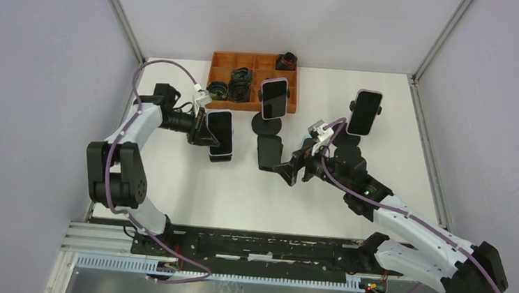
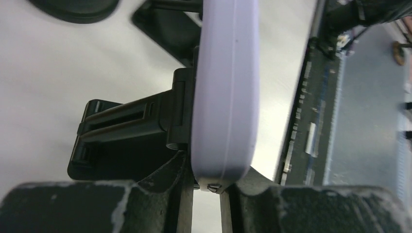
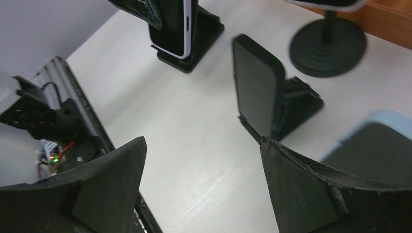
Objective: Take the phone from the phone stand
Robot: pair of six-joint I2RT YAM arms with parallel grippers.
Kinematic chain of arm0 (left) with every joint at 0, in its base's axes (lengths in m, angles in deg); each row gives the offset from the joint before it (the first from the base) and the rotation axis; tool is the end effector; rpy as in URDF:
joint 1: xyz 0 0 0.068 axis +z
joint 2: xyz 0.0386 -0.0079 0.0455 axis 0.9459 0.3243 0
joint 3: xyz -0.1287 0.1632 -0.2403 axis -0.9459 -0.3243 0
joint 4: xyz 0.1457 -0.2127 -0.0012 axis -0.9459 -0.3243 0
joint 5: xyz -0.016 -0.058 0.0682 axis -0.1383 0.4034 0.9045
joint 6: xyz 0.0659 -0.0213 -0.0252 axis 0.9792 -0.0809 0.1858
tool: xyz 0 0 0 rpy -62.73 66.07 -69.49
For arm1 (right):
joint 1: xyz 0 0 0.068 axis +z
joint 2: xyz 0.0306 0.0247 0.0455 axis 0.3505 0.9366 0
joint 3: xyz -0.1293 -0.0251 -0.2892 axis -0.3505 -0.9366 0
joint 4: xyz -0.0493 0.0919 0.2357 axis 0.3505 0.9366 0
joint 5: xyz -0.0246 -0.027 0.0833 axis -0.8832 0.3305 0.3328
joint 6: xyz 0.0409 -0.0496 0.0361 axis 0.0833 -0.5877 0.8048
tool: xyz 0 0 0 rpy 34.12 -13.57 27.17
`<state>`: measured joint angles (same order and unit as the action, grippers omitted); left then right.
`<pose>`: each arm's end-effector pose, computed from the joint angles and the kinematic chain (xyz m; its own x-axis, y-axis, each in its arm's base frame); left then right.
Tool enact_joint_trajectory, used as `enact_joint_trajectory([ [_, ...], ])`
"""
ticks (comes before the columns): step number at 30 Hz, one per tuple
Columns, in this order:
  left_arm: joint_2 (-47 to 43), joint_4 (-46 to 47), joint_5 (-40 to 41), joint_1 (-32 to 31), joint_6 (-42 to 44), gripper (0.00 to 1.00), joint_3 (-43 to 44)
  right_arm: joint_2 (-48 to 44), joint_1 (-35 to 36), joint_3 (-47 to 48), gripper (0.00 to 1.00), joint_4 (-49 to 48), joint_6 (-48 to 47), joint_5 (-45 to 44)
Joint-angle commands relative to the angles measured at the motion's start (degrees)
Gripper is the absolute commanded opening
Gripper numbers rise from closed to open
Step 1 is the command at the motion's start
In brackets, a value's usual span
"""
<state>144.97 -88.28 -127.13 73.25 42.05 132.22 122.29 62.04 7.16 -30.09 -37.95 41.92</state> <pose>0.3116 -0.0430 0.2679 -0.5638 0.2918 -0.7726 0.8130 0.3608 -0.4570 0.1517 0.1492 0.3002 -0.4374 0.0497 -0.8979 -0.6770 0.6390 0.3651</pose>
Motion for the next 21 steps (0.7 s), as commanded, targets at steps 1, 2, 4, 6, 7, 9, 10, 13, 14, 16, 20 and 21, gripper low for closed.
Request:
enact_joint_trajectory([
  [1,-6.4,-27.1,-10.3,-0.2,16.0,0.02,5.7,6.1,2.9,6.1,0.92,-11.1,3.7,10.6],
  [2,-6.8,-32.9,-11.5,-0.2,20.0,0.02,7.0,7.7,3.5,7.4,0.93,-12.5,4.5,13.1],
  [4,-9.1,-35.1,-13.0,-0.3,17.3,0.02,8.1,11.7,5.1,10.6,0.92,-15.2,5.5,16.8],
  [6,-12.8,-35.1,-14.0,-0.7,15.0,0.02,7.7,14.6,6.9,13.7,0.91,-15.7,5.2,18.4],
  [7,-14.7,-35.1,-14.5,-1.2,14.1,0.02,7.7,15.6,7.6,15.2,0.91,-15.7,4.9,18.4],
  [9,-18.1,-35.1,-16.0,-1.5,11.8,0.02,8.0,17.9,9.1,17.0,0.90,-16.9,5.3,18.9],
  [10,-19.4,-35.1,-16.9,-3.2,10.3,0.02,8.5,18.7,9.5,17.3,0.89,-17.6,5.8,19.2],
  [13,-22.2,-35.1,-18.5,-4.7,5.9,0.02,10.3,20.3,10.7,18.0,0.88,-20.2,7.4,19.5],
  [14,-23.3,-35.1,-18.5,-5.2,4.8,0.02,10.7,20.6,10.8,18.0,0.87,-21.2,8.0,19.7],
  [16,-24.6,-35.1,-18.6,-5.6,3.0,0.02,11.0,21.2,11.2,18.2,0.84,-23.0,9.2,20.4],
  [20,-26.9,-35.0,-19.1,-5.9,0.3,0.02,11.0,22.1,12.0,19.3,0.77,-24.6,10.6,22.1],
  [21,-27.4,-35.0,-19.1,-6.0,-0.2,0.02,11.0,22.1,12.2,19.3,0.76,-24.8,10.8,22.3],
])
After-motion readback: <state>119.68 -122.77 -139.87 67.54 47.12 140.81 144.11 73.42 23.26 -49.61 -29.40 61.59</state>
